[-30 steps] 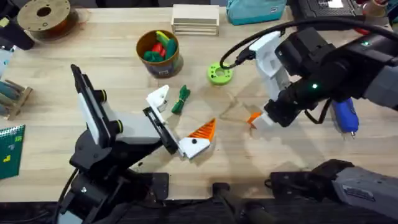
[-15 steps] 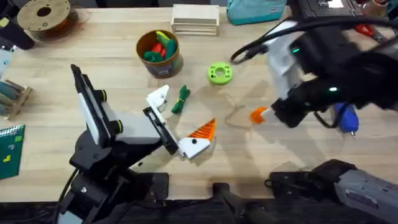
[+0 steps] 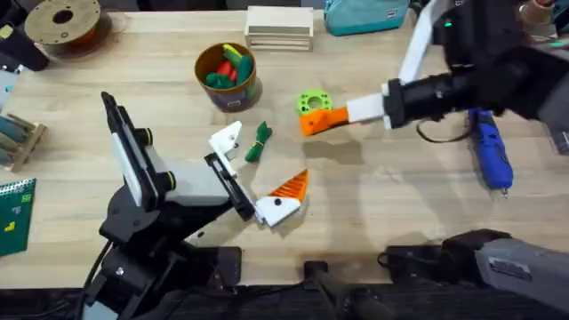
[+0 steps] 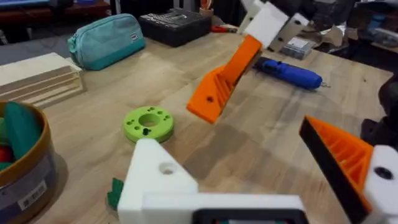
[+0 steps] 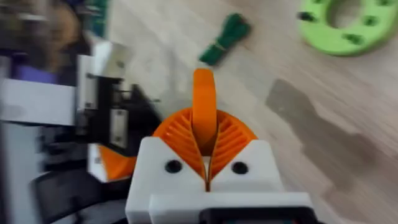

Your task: Pick up the gripper from the table and insert it into the empty holder that is missing its gripper. Then pick up a screw, insert it into the mounting hole, and use the screwdriver to tighten it. Finally, clean up the table by picking up the vegetable and placing it into the bucket.

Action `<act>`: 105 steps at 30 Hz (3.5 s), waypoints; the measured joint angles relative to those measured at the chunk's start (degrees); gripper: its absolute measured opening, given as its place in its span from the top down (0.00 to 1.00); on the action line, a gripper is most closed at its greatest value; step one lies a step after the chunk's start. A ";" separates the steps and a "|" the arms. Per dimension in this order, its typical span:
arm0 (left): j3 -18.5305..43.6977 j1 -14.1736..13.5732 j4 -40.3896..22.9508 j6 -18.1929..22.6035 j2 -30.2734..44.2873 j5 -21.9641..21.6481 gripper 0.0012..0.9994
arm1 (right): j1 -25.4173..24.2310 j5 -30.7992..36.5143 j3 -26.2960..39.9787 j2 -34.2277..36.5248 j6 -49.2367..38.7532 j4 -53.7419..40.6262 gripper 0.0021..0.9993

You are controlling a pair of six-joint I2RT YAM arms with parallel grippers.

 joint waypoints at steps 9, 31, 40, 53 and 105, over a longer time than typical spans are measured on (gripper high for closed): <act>0.00 0.00 0.00 0.00 -0.01 0.00 0.01 | 3.15 -22.76 0.02 12.03 13.98 16.03 0.98; 0.00 0.00 -0.02 -0.02 -0.02 0.00 0.01 | 9.77 -31.46 0.02 20.77 32.33 31.87 0.98; 0.00 0.00 -0.10 -0.41 0.00 -0.28 0.01 | 12.60 -30.62 0.02 23.51 37.45 37.71 0.98; 0.00 0.00 -0.07 -0.53 -0.02 -1.61 0.01 | 13.82 -28.52 0.02 23.55 43.29 44.72 0.98; 0.04 0.87 -0.35 -2.09 -0.01 -7.40 0.01 | 19.44 -28.54 10.61 34.39 49.39 48.20 0.98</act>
